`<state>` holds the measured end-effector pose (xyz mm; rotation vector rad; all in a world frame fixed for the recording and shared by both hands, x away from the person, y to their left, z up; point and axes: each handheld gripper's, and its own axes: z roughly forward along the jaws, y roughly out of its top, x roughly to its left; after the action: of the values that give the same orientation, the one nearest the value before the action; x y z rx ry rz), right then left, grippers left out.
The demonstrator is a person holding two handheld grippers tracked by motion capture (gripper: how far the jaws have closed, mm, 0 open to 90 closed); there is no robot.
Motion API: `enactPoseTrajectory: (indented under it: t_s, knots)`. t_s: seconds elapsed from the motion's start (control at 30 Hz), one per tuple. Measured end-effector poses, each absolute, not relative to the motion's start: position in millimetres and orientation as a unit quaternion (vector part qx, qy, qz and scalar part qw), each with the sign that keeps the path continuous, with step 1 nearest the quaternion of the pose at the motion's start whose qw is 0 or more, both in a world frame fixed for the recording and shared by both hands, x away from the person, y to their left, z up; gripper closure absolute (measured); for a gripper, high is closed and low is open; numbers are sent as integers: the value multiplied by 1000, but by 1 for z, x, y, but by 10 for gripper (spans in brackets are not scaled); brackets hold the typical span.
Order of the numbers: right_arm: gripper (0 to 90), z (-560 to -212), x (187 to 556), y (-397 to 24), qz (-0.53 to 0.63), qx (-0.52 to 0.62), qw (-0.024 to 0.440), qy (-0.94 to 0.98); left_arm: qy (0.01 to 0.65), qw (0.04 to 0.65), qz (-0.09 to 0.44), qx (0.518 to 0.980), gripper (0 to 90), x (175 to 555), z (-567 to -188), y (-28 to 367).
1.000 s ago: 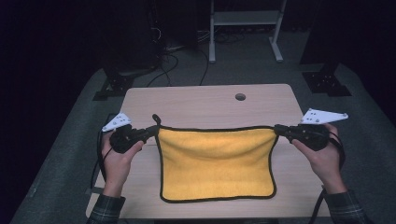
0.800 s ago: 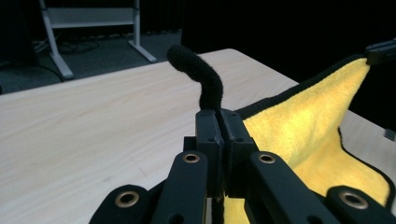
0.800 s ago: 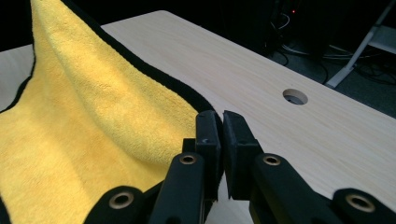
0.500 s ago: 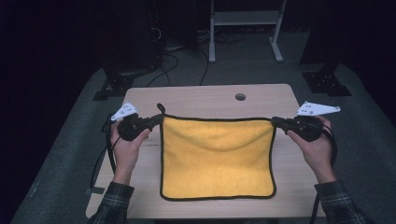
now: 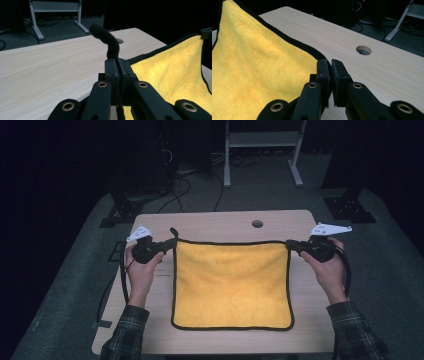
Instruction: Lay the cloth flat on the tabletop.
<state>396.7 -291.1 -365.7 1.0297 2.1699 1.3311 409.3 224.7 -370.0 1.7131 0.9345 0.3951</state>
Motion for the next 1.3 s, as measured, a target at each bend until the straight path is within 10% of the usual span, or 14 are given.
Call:
enactPoseTrajectory:
  t_s: [1.3]
  knots:
    - [829,-463,480,-282,410,459,126,777,479,417,160,756,862,476,-455,212]
